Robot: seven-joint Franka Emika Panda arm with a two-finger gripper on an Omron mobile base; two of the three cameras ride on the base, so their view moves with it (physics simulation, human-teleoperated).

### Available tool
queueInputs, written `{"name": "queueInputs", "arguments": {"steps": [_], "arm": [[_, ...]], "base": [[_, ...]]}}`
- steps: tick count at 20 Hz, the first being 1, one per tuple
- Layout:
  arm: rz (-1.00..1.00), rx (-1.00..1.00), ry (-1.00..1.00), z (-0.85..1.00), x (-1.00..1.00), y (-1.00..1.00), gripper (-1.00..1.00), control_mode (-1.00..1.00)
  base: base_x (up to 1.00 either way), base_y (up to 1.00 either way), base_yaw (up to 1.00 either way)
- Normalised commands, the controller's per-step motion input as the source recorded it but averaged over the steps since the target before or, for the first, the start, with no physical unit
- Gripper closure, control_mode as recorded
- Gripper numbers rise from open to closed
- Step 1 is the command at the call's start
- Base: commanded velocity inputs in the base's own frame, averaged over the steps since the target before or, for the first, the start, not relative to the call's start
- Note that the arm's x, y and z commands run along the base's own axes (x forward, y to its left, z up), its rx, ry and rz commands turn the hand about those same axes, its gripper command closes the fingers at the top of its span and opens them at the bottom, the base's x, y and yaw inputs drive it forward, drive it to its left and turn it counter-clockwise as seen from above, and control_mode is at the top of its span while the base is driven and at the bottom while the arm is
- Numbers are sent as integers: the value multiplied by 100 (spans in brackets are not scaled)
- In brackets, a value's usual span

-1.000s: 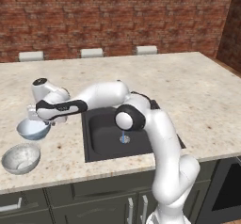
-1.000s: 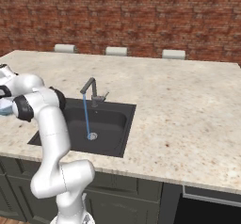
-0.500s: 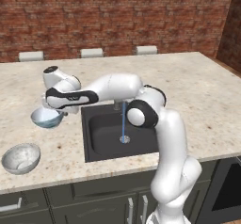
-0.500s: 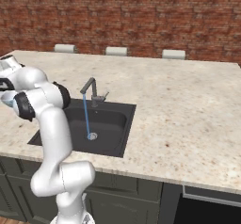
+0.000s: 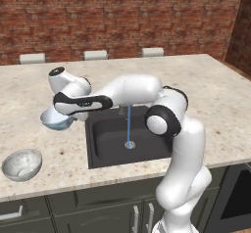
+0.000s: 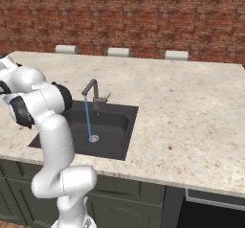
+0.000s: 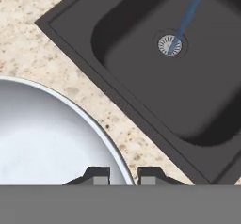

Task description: Rinse each bowl for a few seconds and place them down in the sink or on the counter.

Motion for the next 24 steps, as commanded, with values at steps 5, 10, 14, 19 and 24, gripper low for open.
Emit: {"name": "queueInputs", "arguments": {"steps": [5, 10, 14, 19, 24], "arm": [[-21, 0, -4, 0, -58, -42, 100, -100], [-14, 0, -7, 0, -48, -64, 100, -100], [-13, 5, -2, 1, -36, -62, 100, -100], [-10, 5, 0, 0, -23, -58, 100, -100], [-7, 5, 0, 0, -4, -50, 100, -100]], "base": [[0, 0, 0], [0, 0, 0], [0, 0, 0], [0, 0, 0], [0, 0, 0]]}}
